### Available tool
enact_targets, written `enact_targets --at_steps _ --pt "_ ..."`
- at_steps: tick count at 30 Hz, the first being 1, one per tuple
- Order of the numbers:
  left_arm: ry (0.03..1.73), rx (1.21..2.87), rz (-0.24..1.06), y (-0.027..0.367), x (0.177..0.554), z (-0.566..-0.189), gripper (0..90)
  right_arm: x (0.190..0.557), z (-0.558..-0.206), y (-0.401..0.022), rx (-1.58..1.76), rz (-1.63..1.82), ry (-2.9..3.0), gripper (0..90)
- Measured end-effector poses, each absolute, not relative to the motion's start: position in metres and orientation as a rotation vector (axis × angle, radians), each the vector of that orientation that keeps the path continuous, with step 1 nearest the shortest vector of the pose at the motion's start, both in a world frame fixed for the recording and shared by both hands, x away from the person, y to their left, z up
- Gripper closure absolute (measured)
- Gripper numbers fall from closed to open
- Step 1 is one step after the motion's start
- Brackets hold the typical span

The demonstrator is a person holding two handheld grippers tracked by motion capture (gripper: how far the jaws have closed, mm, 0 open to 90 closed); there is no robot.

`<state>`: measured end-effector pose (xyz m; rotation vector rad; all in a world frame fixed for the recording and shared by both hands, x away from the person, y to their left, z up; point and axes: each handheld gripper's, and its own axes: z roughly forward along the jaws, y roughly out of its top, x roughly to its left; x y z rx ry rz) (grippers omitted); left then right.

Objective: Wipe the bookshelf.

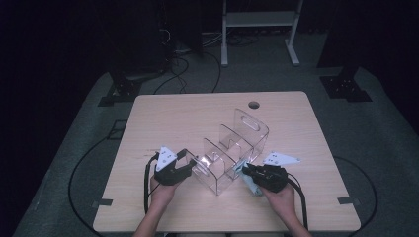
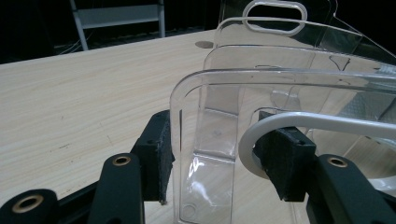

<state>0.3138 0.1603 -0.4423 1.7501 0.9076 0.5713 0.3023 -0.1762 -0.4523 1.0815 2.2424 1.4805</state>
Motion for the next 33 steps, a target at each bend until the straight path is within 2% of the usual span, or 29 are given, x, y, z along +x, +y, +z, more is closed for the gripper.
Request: enact_targets --at_steps 4,12,18,27,33 --pt "0.905 1.755 0.576 0.159 0.313 -0.442 46.9 0.308 -0.45 -0.185 1.143 1.535 2.233 79.8" --pt "0.91 1.752 0.575 0.161 0.313 -0.442 46.9 0.289 -0.444 -0.161 0.994 1.507 2.322 79.9" --pt "0.903 1.757 0.575 0.159 0.313 -0.442 46.8 0.297 -0.442 -0.173 1.064 1.522 2.266 79.9" --pt "0.91 1.753 0.577 0.161 0.314 -0.442 46.9 0.279 -0.445 -0.146 0.931 1.543 2.366 79.9" --pt "0.904 1.758 0.571 0.159 0.313 -0.442 46.8 0.288 -0.442 -0.163 1.024 1.568 2.291 79.9"
